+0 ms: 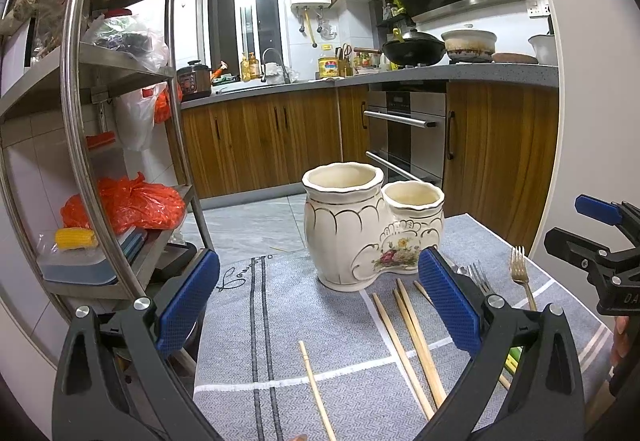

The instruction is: Organize utensils

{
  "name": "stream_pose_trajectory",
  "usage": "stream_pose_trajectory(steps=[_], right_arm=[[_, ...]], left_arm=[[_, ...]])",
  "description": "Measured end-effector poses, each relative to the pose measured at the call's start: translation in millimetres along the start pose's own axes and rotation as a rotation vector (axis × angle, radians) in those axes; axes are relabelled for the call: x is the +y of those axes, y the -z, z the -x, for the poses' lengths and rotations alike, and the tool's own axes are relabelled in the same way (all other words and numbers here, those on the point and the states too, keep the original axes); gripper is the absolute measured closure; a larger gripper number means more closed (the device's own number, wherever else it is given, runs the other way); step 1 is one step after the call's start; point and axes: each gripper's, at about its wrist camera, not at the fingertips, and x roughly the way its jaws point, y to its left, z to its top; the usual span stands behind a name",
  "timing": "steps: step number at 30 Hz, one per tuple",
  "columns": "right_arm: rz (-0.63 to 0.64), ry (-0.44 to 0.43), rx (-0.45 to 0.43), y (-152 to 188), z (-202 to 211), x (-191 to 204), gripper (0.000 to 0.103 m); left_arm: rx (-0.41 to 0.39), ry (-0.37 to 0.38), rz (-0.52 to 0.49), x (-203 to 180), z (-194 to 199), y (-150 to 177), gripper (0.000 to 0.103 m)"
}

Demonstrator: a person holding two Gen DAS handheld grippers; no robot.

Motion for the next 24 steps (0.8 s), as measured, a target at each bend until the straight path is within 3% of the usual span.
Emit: stream_pose_trajectory(steps=[24], right_arm=[[0.005, 0.001, 0.002, 0.4, -0.9, 0.3, 0.005]], left_arm=[[0.003, 0.003, 0.005, 0.9, 0.2, 1.2, 0.005]])
